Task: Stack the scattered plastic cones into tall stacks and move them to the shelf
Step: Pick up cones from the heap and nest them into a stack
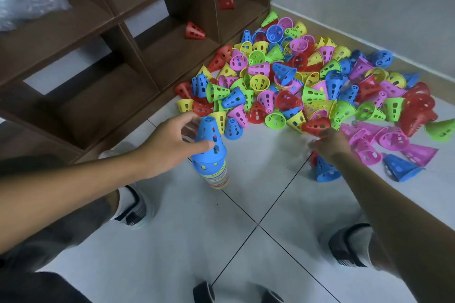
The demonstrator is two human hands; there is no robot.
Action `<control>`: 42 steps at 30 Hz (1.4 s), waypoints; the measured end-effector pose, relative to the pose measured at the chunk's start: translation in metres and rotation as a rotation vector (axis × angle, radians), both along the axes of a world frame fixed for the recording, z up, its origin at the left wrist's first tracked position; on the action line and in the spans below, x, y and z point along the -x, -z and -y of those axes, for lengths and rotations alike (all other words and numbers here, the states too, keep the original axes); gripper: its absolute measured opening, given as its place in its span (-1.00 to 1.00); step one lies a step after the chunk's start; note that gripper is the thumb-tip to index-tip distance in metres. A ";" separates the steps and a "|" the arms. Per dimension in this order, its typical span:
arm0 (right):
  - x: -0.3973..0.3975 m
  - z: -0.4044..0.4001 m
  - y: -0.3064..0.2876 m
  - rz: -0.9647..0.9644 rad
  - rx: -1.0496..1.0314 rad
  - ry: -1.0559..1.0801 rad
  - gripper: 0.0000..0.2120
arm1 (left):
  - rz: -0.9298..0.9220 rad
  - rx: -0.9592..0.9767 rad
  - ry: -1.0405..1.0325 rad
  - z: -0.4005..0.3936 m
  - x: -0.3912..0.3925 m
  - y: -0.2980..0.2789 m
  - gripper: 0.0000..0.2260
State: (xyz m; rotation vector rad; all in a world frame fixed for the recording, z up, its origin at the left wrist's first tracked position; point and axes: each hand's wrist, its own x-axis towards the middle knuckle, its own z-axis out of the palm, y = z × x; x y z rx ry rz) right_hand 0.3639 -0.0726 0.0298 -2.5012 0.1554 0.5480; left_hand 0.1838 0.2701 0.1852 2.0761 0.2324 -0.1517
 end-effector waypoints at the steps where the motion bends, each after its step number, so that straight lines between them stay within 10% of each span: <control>1: 0.004 0.006 0.006 0.025 0.038 0.025 -0.64 | 0.001 -0.028 0.009 0.000 0.002 0.000 -0.69; 27: 0.052 0.040 0.049 -0.247 0.078 0.299 -0.15 | -0.053 -0.152 0.010 0.005 0.012 0.015 -0.56; 42: 0.053 -0.024 0.029 -0.569 -0.584 0.383 -0.62 | 0.033 -0.157 0.036 0.001 -0.004 0.002 -0.55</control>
